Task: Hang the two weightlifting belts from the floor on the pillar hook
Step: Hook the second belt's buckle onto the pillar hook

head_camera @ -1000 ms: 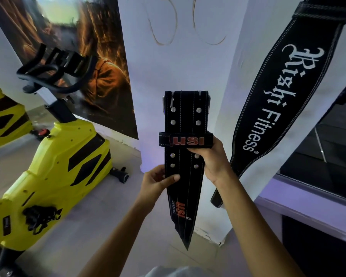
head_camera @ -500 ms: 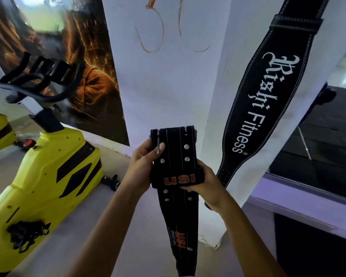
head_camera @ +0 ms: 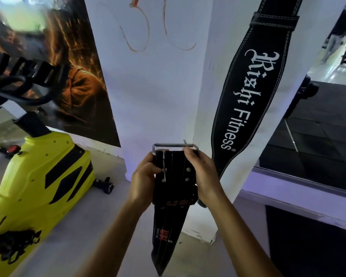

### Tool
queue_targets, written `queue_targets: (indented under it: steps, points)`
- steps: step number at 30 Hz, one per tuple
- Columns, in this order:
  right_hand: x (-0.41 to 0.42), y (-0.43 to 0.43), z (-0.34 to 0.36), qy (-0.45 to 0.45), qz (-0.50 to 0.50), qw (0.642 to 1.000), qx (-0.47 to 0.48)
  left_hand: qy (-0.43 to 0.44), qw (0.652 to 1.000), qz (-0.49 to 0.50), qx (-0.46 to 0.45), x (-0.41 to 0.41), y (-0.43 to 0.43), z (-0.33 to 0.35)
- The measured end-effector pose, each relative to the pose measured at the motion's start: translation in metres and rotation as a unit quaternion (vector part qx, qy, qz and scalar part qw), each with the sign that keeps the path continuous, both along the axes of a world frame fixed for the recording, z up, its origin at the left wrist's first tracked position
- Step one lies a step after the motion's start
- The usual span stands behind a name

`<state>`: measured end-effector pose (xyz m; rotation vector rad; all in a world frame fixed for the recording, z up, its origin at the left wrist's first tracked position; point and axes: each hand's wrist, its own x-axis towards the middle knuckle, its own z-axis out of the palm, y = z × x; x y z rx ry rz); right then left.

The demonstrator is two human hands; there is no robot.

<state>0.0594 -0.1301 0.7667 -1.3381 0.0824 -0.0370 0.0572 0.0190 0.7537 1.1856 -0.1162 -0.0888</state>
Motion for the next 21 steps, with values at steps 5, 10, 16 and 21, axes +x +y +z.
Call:
queue_targets:
  steps: [5,10,16,21]
  points:
    - [-0.007,0.003,-0.012,-0.025,-0.012,1.000,-0.013,-0.032,0.989,0.084,0.115,-0.005,-0.006,0.005]
    - [-0.012,0.004,-0.019,-0.078,-0.044,0.994,-0.057,-0.077,0.977,0.134,0.147,0.001,-0.010,0.003]
    - [-0.008,-0.005,-0.005,-0.162,-0.062,0.983,-0.057,-0.086,0.981,0.128,0.120,0.010,-0.021,0.012]
    - [-0.014,-0.012,0.008,-0.041,-0.052,0.992,0.109,-0.057,0.991,0.102,0.060,0.012,-0.032,0.015]
